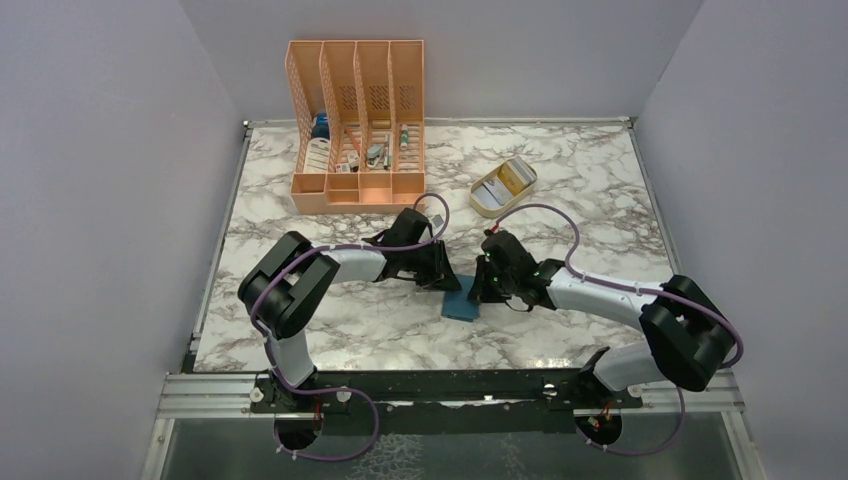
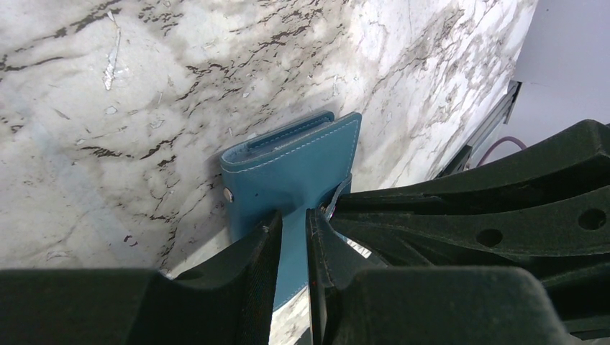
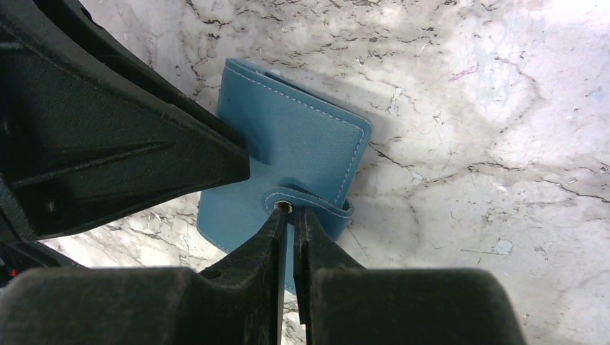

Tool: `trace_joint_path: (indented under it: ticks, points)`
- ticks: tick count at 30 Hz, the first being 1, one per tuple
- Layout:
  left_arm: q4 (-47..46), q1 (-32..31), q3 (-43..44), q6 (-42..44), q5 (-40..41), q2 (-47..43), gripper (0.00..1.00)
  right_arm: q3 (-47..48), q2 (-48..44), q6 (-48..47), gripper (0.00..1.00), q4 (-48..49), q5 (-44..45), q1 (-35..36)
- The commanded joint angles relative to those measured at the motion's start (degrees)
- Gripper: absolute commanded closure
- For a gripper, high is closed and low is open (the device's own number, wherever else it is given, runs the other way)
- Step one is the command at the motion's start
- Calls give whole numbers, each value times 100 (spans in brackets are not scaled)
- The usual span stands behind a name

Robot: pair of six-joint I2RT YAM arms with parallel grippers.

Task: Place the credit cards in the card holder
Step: Close the card holder at the center of the board.

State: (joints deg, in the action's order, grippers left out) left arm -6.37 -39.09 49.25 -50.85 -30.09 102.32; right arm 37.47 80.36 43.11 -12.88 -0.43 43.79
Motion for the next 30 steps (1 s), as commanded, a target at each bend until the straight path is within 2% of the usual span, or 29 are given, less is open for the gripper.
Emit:
trace_joint_path:
  ticks: [1,25,30]
  points:
    - [320,-149,-252,111,285,133,77,96,363,-32,92,100,103,33]
    - [33,-209,-397,86,57,231,77,1444,1908,-336,92,-1595,377,33]
    - [11,-204,-447,50,116,69,77,1423,1716,-402,92,-1558,419,32]
